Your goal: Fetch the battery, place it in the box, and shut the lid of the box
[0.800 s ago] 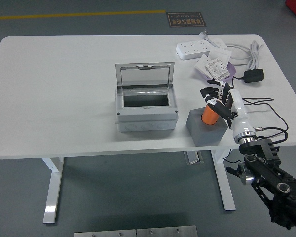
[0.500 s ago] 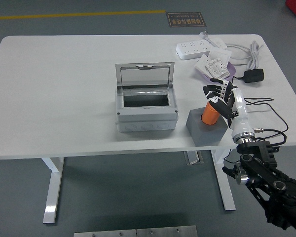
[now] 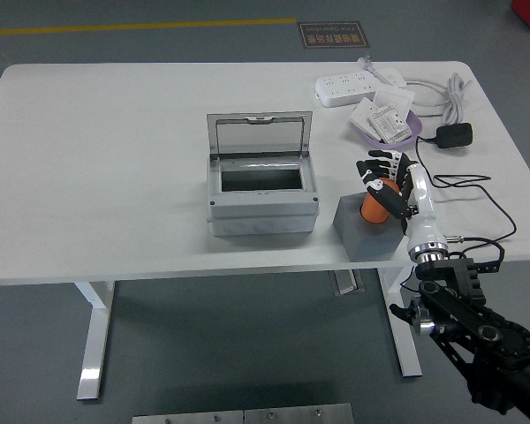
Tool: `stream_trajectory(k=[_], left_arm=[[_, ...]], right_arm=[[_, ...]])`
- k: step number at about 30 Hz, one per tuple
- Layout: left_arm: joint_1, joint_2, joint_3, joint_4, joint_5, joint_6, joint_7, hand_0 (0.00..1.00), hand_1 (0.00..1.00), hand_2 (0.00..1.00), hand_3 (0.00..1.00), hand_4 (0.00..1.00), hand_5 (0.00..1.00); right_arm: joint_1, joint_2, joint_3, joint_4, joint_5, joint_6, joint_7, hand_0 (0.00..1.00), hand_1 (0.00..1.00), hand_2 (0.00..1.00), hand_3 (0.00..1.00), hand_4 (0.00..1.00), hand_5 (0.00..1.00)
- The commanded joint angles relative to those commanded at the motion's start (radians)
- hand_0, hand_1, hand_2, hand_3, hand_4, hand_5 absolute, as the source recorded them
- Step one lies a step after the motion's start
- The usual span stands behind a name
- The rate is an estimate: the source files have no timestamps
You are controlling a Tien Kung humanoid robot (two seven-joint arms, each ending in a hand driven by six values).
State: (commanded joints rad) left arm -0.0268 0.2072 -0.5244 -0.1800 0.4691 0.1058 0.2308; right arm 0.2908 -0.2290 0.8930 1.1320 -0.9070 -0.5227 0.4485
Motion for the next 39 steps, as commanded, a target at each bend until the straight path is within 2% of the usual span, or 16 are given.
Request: stream_trajectory(k=[22,23,29,30,34,35,39], left_arm=[[-0.004,-0.002,0.009,0.0,0.005,-0.001,0.0,0.597,0.728,0.693,0.691,0.796,0.328],[-0.004,-0.002,0.009,0.0,0.006,-0.001,0.0,0.595,0.729,0.693,0.691,0.796,0.328],[-0.005,-0.001,0.009,0.0,0.008,-0.002,0.0,0.595,0.729,0.693,0.691,0.796,0.328],[-0.006,-0.001,0.009,0.0,0.008,-0.002,0.0,0.593,0.73,0.693,0.691,0.796,0.325],[-0.007,-0.001,0.011,0.0,0.008,-0.002,-0.001,0.593,0.73,0.693,0.691,0.796,0.325],[-0.007,-0.001,0.011,0.0,0.008,-0.002,-0.002,0.594,0.73,0.693,0.687,0.794,0.315],[-0.008,-0.001,0.012,0.0,0.008,-0.002,-0.003,0.594,0.73,0.693,0.687,0.794,0.315]], right_arm=[[0.006,0.01,-0.036,-0.029,-0.02,-0.006,-0.019,0.636,0.629,0.584,0.601,0.792,0.316],[0.005,0.01,-0.036,-0.031,-0.02,-0.006,-0.02,0.603,0.629,0.585,0.6,0.739,0.302],[0.003,0.005,-0.032,-0.04,-0.022,-0.004,-0.027,0.603,0.629,0.585,0.6,0.739,0.302],[0.002,0.003,-0.031,-0.041,-0.022,-0.003,-0.028,0.621,0.629,0.571,0.596,0.501,0.194],[0.001,0.002,-0.03,-0.044,-0.021,-0.004,-0.03,0.621,0.629,0.571,0.596,0.501,0.194],[0.001,0.001,-0.03,-0.045,-0.022,-0.004,-0.03,0.627,0.625,0.569,0.594,0.377,0.154],[0.001,0.001,-0.03,-0.045,-0.023,-0.006,-0.032,0.627,0.625,0.569,0.594,0.377,0.154]])
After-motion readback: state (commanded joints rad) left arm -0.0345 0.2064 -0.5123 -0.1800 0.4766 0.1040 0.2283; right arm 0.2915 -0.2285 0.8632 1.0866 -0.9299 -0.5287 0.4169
